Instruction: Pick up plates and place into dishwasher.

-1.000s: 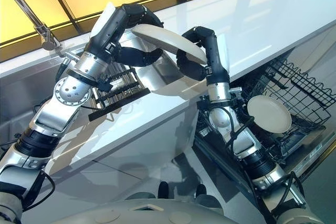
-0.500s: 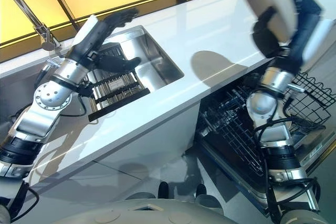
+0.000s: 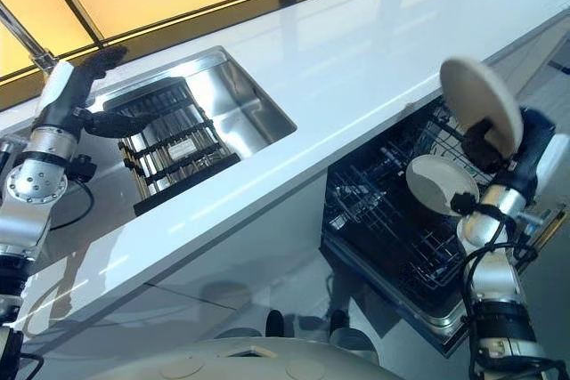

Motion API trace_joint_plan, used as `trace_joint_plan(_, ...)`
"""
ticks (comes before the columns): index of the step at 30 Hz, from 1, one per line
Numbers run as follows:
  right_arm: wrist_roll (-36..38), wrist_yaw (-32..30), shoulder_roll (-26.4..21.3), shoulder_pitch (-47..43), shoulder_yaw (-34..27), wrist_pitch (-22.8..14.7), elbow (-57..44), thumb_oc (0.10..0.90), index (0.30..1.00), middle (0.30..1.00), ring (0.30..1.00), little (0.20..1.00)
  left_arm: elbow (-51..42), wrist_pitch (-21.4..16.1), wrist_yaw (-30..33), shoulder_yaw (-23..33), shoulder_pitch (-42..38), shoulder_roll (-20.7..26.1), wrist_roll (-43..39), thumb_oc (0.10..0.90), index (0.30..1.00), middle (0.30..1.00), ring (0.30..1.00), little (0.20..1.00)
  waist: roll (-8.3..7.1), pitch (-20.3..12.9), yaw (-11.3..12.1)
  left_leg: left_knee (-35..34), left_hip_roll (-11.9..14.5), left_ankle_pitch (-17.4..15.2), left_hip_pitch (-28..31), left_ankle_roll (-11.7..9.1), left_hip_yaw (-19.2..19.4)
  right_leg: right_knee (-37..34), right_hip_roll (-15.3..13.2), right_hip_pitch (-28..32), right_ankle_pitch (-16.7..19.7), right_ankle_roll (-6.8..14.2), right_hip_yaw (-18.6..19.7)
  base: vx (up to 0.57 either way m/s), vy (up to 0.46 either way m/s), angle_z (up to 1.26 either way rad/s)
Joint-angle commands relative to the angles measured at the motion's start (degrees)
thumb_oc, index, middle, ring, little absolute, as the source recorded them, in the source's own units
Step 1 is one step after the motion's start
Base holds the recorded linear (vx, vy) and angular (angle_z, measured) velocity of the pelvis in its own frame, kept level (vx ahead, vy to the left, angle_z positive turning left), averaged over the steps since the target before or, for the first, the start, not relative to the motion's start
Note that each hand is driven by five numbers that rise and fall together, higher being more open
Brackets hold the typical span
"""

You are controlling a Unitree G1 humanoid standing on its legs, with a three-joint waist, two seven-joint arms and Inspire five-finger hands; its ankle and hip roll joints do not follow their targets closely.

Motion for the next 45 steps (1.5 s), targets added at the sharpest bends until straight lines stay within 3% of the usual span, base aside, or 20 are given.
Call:
trace_joint_plan(1,-1.94,2.68,-5.1,-2.88,0.05,-3.35,-1.82,0.1,0.3,0.3,0.3,0.2,4.0,-0.84,4.24,2.71,-3.93,6.45,2.7,0.8,0.9,0.9,0.9,0.9,0.37,-5.59,-1.5,0.46,-0.73,-7.38,0.93,-1.1,2.25,2.34,1.5,0.42,-6.31,3.01,-0.91,0.01,0.023,-0.16)
trace_joint_plan(10,-2.81,8.14,-6.52,-2.99,6.32,-0.3,6.56,0.1,0.3,0.3,0.3,0.2,9.19,0.79,3.02,-2.9,-7.77,8.44,5.36,0.8,0.9,0.9,0.9,0.9,0.55,-4.53,-1.8,0.46,-0.85,-7.33,0.89,-1.22,2.21,3.14,1.31,-0.02,-6.42,3.34,-0.93,0.03,0.014,-0.06)
trace_joint_plan(18,-2.86,8.98,-7.27,-6.57,13.12,2.43,12.9,0.1,0.3,0.3,0.3,0.2,8.28,0.21,3.66,-8.24,-10.89,9.91,8.08,0.8,0.9,0.9,0.9,0.9,0.6,-3.59,-0.26,0.7,-1.11,-7.24,0.49,-1.23,1.34,3.31,0.9,-0.08,-6.39,3.45,-1.87,0.06,0.007,0.04)
trace_joint_plan(30,-3.08,8.63,-3.73,-12.66,21.91,12.68,27.78,0.1,0.3,0.3,0.3,0.2,2.98,-0.73,-0.5,-16.32,-19.0,13.0,11.15,0.8,0.9,0.9,0.9,0.9,1.8,-1.28,3.09,1.48,-1.7,-6.68,-0.57,-1.17,-1.63,4.68,-0.24,-0.26,-6.79,3.34,-3.89,0.05,0.013,0.15)
trace_joint_plan(38,-5.19,8.8,-0.81,-13.67,25.17,16.79,34.2,0.1,0.3,0.3,0.3,0.2,1.23,0.73,-2.86,-23.4,-27.84,14.34,11.78,0.8,0.9,0.9,0.9,0.9,3.17,0.04,2.77,1.84,-1.99,-6.74,-0.85,-0.85,-1.86,6.04,-1.16,-1.16,-6.91,3.75,-3.93,0.03,0.045,0.13)
trace_joint_plan(39,-4.98,9.38,-0.61,-13.97,25.44,17.03,34.96,0.259,0.436,0.436,0.436,0.359,1.13,0.83,-2.96,-24.27,-28.98,14.14,12.03,0.8,0.9,0.9,0.9,0.9,3.27,0.31,2.65,1.85,-2.04,-6.78,-0.85,-0.79,-1.77,6.18,-1.26,-1.33,-6.84,3.84,-3.85,0.0,0.051,0.01)
trace_joint_plan(40,-4.77,9.52,-0.41,-14.05,25.67,17.12,35.29,0.663,0.782,0.782,0.782,0.763,0.97,0.83,-3.05,-24.95,-29.8,14.08,12.33,0.8,0.9,0.9,0.9,0.9,3.33,0.57,2.52,1.89,-2.09,-6.83,-0.82,-0.73,-1.64,6.25,-1.37,-1.4,-6.75,3.93,-3.72,0.0,0.048,0.01)
trace_joint_plan(41,-4.9,9.22,-0.17,-13.99,25.86,16.87,35.35,0.663,0.782,0.782,0.782,0.763,0.68,0.97,-3.06,-25.55,-30.4,14.12,12.2,0.8,0.9,0.9,0.9,0.9,3.38,0.73,2.4,1.93,-2.13,-6.88,-0.81,-0.69,-1.55,6.29,-1.45,-1.49,-6.68,4.0,-3.57,0.0,0.043,0.03)
trace_joint_plan(42,-4.72,8.63,0.19,-13.7,26.14,16.51,35.05,0.8,0.9,0.9,0.9,0.9,0.76,0.74,-3.13,-26.0,-31.09,13.99,12.22,0.8,0.9,0.9,0.9,0.9,3.35,0.92,2.18,1.97,-2.18,-6.97,-0.78,-0.61,-1.31,6.31,-1.54,-1.63,-6.54,4.14,-3.41,0.0,0.041,0.02)
trace_joint_plan(45,-3.71,7.28,0.93,-12.47,26.17,16.5,32.29,0.8,0.9,0.9,0.9,0.9,0.25,1.07,-2.97,-26.6,-31.99,13.71,12.87,0.8,0.9,0.9,0.9,0.9,3.27,1.32,1.41,1.96,-2.36,-7.25,-0.66,-0.28,-0.67,6.4,-1.66,-2.09,-6.24,4.5,-2.75,-0.02,0.036,-0.02)
